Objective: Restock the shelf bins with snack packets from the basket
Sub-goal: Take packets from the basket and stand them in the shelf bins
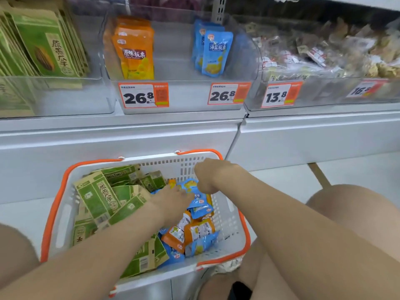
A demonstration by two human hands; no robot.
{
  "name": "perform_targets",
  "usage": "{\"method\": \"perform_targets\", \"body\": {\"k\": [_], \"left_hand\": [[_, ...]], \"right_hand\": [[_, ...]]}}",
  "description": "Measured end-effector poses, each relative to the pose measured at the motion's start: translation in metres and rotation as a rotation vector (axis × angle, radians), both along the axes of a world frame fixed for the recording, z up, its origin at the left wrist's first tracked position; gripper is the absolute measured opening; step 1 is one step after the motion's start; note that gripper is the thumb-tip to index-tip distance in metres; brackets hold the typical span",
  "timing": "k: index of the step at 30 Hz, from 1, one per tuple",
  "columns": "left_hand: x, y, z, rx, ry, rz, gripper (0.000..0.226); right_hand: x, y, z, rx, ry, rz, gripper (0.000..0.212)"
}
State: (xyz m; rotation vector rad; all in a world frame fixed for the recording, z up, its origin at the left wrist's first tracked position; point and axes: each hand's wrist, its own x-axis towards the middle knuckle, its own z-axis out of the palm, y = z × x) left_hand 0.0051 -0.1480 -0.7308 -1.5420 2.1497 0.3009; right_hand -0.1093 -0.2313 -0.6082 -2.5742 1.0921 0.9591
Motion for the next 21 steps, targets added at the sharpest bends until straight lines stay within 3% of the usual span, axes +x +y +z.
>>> {"method": "perform_targets", "body": {"k": [5,8,13,21], "left_hand": [[-0.011,-0.002,-0.037,0.066,-0.066,-0.158,0.058],[-0.015,-0.012,-0.055,0.109,-0.102,-0.173,0.063],[-0.017,-0.021,-0.08,0.124,-0.167,-0.174,0.063],[-0.016,-0.023,-0.078,0.006,-0.073,-0.167,0.066]], "right_hand": [[0.009,-0.017,-0.013,0.055,0.018,-0.012,0.024],[0.016,-0.03,-0.02,0.048,0.031,0.002,0.016],[0.019,-0.048,-0.025,0.058,-0.01,-0.002,0.032],[0.024,-0.057,-0.026,0.05,0.0,-0.013,0.009]]}}
